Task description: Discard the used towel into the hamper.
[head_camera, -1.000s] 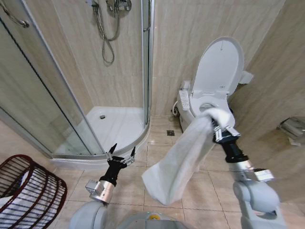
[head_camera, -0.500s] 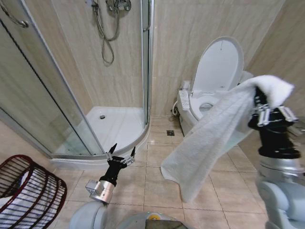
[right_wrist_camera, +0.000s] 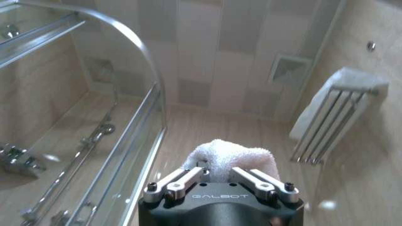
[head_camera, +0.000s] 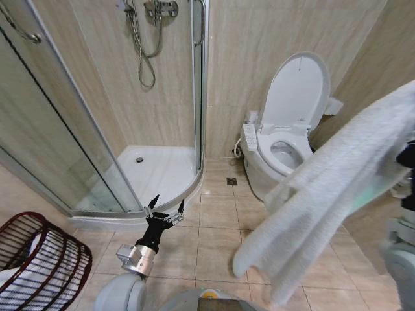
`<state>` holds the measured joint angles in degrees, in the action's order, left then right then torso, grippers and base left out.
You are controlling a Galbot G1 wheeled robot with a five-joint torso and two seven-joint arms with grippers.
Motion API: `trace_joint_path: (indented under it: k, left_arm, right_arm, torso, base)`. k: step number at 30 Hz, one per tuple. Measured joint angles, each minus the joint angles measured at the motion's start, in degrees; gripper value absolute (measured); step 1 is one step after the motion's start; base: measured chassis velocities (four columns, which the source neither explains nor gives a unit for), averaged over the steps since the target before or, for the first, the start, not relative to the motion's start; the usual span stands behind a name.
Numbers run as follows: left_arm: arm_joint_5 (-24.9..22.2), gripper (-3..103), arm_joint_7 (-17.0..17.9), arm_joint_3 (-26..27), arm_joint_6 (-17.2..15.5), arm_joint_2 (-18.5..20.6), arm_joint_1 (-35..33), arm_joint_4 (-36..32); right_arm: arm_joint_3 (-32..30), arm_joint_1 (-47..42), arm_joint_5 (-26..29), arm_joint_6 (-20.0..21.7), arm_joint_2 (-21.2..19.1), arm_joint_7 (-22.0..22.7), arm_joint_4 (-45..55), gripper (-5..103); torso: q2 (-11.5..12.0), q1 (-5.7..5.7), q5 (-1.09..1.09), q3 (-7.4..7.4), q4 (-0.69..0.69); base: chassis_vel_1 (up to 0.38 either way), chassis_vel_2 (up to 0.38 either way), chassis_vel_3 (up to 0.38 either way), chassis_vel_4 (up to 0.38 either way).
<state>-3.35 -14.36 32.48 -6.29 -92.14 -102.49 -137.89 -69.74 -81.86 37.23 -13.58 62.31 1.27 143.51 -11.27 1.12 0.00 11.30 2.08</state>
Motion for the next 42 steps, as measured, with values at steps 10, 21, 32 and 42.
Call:
trace_joint_path:
  k: [10,21,32,42]
  left_arm:
    - [0.0,100,0.0,0.0,0.0,0.0,0.0,0.0]
    - [0.0,100,0.0,0.0,0.0,0.0,0.0,0.0]
    - [0.0,100,0.0,0.0,0.0,0.0,0.0,0.0]
    - [0.0,100,0.0,0.0,0.0,0.0,0.0,0.0]
  right_arm:
    - [-6.93,1.74,5.33,0.56,-0.69,0.63,-0.13,5]
    - [-8.31,4.11,6.57,0.67,-4.22,0.79,-0.17,5]
    - [-10.4,4.5,7.72,1.83,-6.47,1.95,-0.21,5]
    - [-10.78,5.07,9.18,2.03,-8.77,3.22,-0.24,5]
  torso:
    - [-2.35,0.68,0.01,1.67,-0.01]
    - [-4.72,1.51,0.0,3.2,0.0]
    - [-7.52,2.49,0.0,5.02,-0.01]
    - [-9.82,3.19,-0.01,6.64,0.0]
  base:
    - [0.0,0.0,0.0,0.0]
    - [0.0,0.0,0.0,0.0]
    - [0.0,0.0,0.0,0.0]
    - [0.0,0.0,0.0,0.0]
